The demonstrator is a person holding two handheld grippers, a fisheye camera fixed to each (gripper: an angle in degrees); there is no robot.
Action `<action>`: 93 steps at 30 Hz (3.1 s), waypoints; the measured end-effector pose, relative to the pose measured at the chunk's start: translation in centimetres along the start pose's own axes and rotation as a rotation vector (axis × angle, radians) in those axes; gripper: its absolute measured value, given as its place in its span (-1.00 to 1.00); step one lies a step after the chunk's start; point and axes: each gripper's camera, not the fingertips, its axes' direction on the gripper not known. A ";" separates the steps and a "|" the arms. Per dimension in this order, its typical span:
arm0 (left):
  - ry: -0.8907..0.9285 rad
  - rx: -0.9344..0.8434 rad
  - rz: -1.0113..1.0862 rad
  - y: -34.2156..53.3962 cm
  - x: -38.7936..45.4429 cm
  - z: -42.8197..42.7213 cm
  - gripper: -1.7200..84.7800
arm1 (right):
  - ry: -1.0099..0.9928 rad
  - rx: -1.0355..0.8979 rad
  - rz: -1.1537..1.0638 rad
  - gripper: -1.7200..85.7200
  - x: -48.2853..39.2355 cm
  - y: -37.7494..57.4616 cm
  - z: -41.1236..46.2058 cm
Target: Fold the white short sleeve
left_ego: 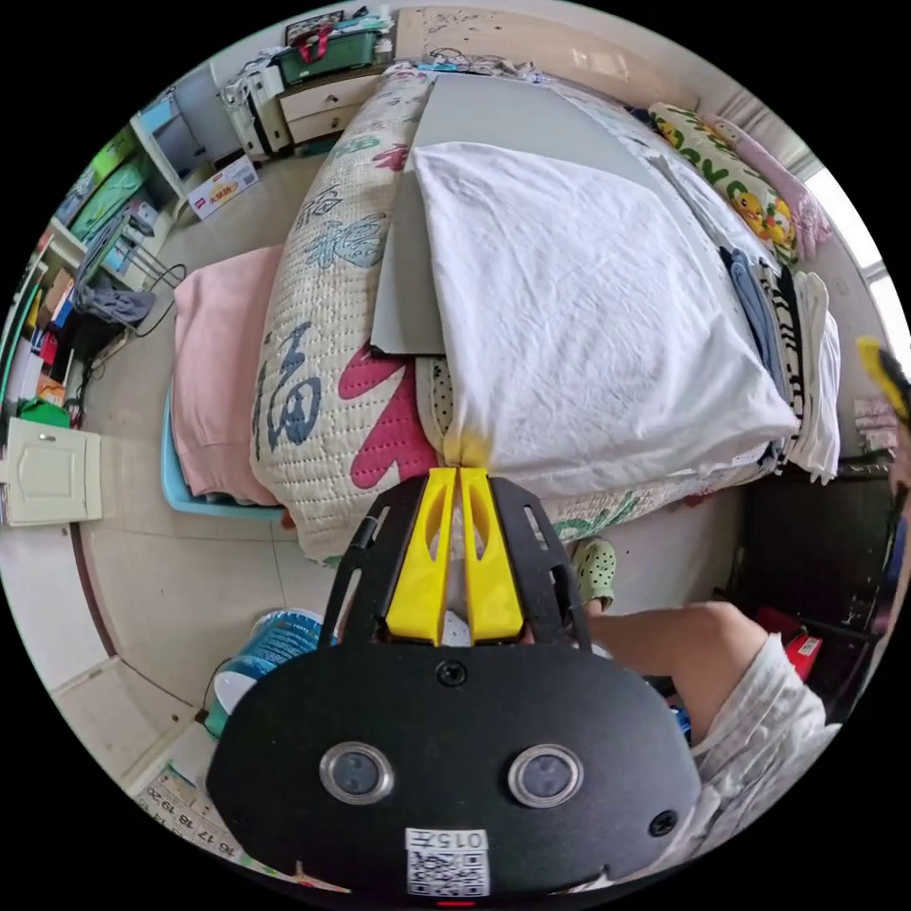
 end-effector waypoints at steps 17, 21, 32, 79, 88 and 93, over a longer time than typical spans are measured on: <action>0.204 0.192 -0.436 1.3 -4.5 -13.3 -0.97 | -0.426 0.789 -0.252 -0.97 -27.7 7.3 -31.5; 0.222 0.211 -0.434 -0.7 -5.9 -14.9 -0.97 | -0.550 0.769 -0.231 -0.97 -29.5 7.3 -32.1; 0.241 -0.071 -0.487 -5.1 -18.1 -16.0 -0.95 | -0.658 0.625 -0.272 -0.97 -38.5 0.8 -26.2; 0.373 0.582 0.508 -41.1 -4.9 -53.8 -0.92 | -0.255 0.268 -0.266 -0.92 -20.0 1.6 -36.2; 0.465 0.808 0.613 -46.6 11.0 -62.6 -0.92 | -0.094 0.481 -0.417 -0.93 -15.0 2.3 -56.5; 0.499 0.758 0.683 -51.7 20.1 -63.6 -0.92 | -0.001 0.552 -0.353 -0.94 -10.1 4.1 -63.3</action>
